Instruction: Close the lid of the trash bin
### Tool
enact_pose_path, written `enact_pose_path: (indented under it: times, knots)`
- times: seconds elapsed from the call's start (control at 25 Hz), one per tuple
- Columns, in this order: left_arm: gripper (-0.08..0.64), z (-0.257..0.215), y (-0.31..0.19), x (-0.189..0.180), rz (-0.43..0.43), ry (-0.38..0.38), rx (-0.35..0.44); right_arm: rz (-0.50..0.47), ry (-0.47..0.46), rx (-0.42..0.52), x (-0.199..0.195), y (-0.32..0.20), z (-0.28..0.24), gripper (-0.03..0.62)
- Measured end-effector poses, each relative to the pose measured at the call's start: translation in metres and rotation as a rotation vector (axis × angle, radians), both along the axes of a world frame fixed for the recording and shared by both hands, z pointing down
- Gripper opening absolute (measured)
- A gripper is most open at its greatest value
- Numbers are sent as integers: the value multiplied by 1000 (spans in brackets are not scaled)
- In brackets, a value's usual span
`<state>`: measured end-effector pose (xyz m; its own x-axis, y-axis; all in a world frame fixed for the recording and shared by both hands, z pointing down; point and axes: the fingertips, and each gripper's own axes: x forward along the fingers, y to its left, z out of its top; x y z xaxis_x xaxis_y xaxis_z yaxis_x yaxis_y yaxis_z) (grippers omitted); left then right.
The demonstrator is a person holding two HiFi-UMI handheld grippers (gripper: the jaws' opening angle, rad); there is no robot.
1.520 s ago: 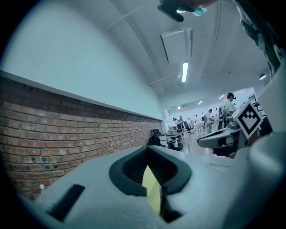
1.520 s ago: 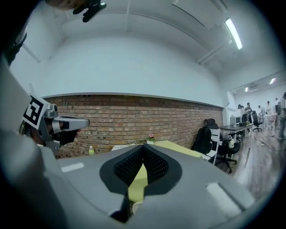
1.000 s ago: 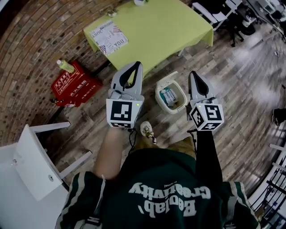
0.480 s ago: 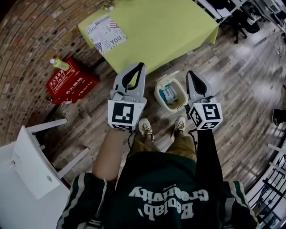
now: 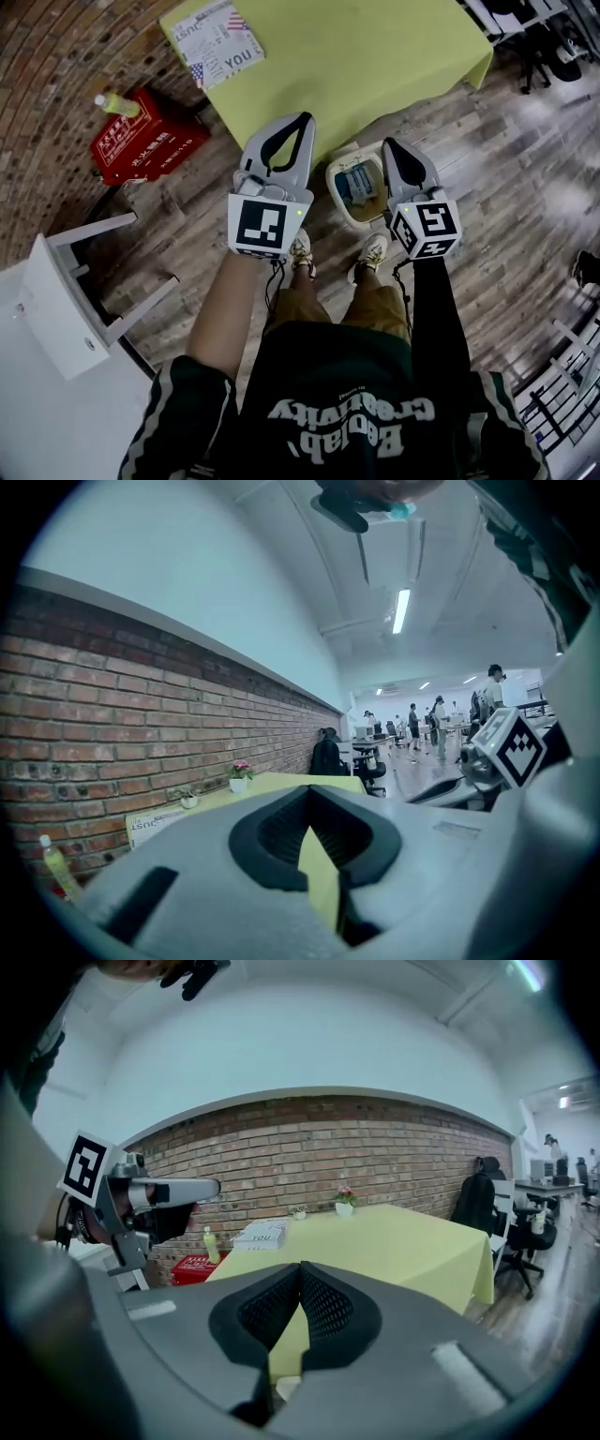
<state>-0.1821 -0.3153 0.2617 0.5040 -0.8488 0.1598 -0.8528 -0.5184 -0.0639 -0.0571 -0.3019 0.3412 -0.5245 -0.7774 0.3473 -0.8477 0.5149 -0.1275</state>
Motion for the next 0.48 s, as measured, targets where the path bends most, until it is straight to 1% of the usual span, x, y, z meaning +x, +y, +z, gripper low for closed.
enact_pose_path:
  times: [0.16, 0.28, 0.36, 0.48]
  knots:
    - [8, 23, -19, 10, -21, 5, -21, -50, -8, -57, 0, -16, 32, 0]
    - [8, 44, -25, 15, -25, 12, -54, -88, -8, -102, -3, -20, 59, 0]
    - [8, 56, -26, 21, -19, 14, -70, -98, -12, -134, -2, -19, 75, 0]
    - [8, 71, -34, 32, -5, 9, -73, -107, 13, -168, 5, -26, 102, 0]
